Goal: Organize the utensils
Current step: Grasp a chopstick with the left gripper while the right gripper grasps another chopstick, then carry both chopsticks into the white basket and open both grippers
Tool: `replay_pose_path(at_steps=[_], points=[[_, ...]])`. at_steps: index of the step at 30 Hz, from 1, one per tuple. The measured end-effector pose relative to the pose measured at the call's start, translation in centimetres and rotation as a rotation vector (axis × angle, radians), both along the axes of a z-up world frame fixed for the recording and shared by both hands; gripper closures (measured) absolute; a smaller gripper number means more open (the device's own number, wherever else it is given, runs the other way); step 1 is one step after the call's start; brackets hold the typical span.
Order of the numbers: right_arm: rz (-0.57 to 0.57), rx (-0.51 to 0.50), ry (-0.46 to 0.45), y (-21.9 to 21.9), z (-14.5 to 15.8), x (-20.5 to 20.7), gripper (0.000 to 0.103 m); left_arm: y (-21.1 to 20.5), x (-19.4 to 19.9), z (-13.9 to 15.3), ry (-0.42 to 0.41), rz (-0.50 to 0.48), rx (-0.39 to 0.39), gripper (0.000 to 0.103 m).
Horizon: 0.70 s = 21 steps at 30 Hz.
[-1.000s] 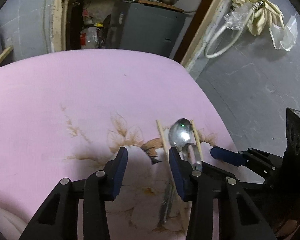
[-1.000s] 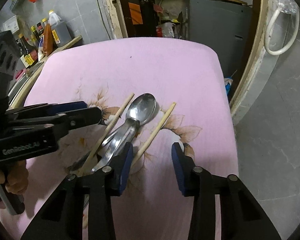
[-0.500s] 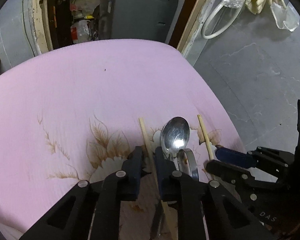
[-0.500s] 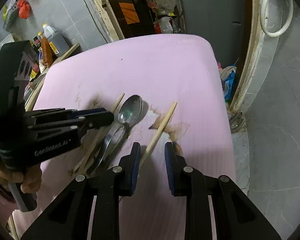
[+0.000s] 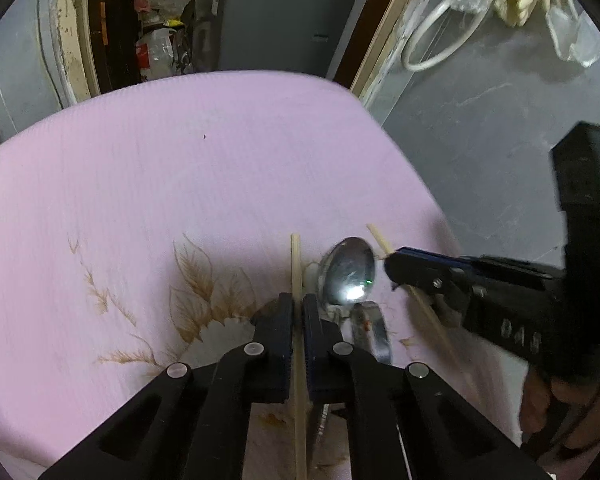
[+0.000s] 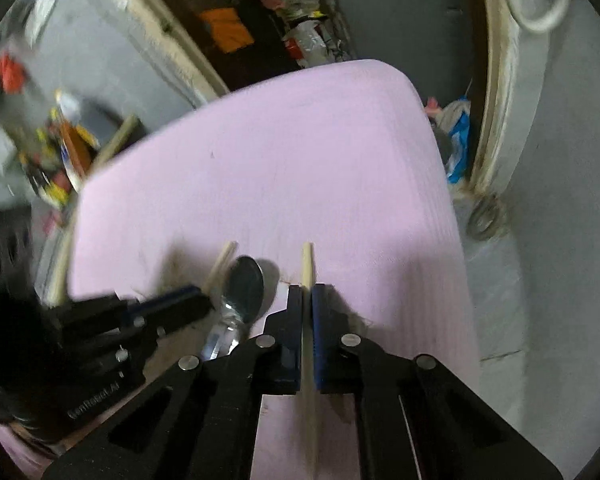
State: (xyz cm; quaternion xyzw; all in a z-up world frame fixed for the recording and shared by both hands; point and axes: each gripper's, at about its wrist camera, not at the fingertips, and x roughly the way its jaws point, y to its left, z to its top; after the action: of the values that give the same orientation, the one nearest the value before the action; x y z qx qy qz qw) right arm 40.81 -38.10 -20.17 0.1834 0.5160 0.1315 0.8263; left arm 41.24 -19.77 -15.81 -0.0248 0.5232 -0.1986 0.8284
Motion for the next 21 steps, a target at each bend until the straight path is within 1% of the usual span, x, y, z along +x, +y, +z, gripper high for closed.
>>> replay_pose_path(at_steps=[3, 5, 9, 12, 15, 17, 21], points=[[-0.041, 0.092, -0.078, -0.8, 1.5, -1.7, 0.099, 0.7, -1.5, 1.4, -0.061, 0.014, -0.044, 0.098], [-0.058, 0.139, -0.151, -0.8, 3.1, -3.4, 0.099, 1.1, -2.5, 2.7, -0.099, 0.022, -0.065, 0.098], [-0.072, 0.163, -0.258, 0.0, 5.6, -6.3, 0.099, 2.1, -5.0, 5.2, -0.194, 0.022, -0.083, 0.098], [-0.074, 0.164, -0.322, 0.2, 6.9, -8.4, 0.099, 3.2, -6.8, 6.7, -0.239, 0.028, -0.102, 0.098], [-0.070, 0.166, -0.352, 0.9, 8.1, -10.0, 0.099, 4.5, -8.5, 7.6, -0.271, 0.052, -0.129, 0.098], [-0.071, 0.175, -0.363, 1.3, 8.8, -10.4, 0.099, 5.4, -9.8, 8.6, -0.293, 0.068, -0.154, 0.098], [-0.072, 0.204, -0.429, 3.3, 11.0, -11.7, 0.099, 7.1, -12.2, 10.8, -0.348, 0.097, -0.196, 0.098]])
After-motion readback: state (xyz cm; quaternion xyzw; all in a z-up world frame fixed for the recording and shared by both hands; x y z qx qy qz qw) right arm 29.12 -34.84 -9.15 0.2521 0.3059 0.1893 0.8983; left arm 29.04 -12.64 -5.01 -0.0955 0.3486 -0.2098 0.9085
